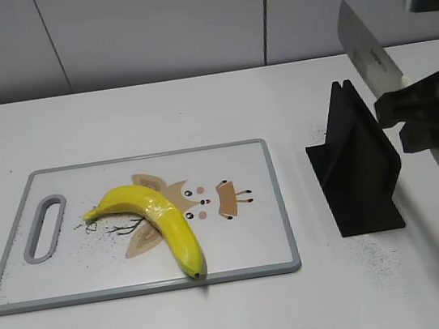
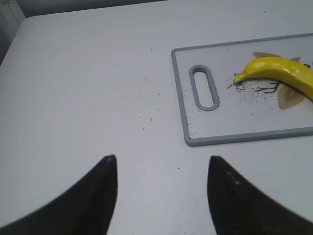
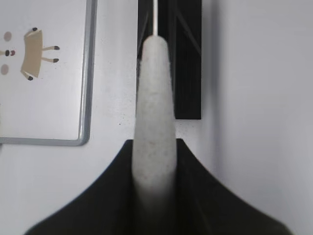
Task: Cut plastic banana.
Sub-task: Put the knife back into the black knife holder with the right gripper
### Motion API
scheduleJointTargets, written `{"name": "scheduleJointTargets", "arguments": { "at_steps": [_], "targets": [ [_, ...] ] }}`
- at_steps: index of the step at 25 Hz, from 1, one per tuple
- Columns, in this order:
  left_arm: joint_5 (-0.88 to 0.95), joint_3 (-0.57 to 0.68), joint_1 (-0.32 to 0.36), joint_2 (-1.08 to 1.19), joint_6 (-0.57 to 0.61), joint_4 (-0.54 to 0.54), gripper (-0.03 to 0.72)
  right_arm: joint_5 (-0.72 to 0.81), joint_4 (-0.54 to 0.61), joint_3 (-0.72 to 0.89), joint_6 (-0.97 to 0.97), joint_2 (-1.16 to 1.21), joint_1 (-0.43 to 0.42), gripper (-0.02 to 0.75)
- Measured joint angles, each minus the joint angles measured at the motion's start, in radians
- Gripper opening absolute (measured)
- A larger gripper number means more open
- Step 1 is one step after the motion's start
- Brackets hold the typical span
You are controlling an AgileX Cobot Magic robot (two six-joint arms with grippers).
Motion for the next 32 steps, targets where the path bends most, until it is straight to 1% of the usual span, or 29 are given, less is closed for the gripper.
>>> {"name": "scheduleJointTargets", "arguments": {
  "at_steps": [8,14,30,31,32],
  "targets": [
    [0.000,0.000,0.000,0.000,0.000,0.000,0.546,-0.036,-0.005,0.002,0.004,0.118,0.000,0.156],
    [0.000,0.000,0.000,0.000,0.000,0.000,0.534,-0.044,-0.036,0.002,0.033,0.123,0.000,0.156],
    [-0.001,0.000,0.000,0.000,0.000,0.000,0.526,-0.044,-0.043,0.002,0.038,0.172,0.000,0.156],
    [-0.001,0.000,0.000,0.000,0.000,0.000,0.525,-0.044,-0.037,0.002,0.038,0.172,0.000,0.157],
    [-0.001,0.000,0.000,0.000,0.000,0.000,0.523,-0.044,-0.033,0.002,0.038,0.172,0.000,0.176]
  ]
}}
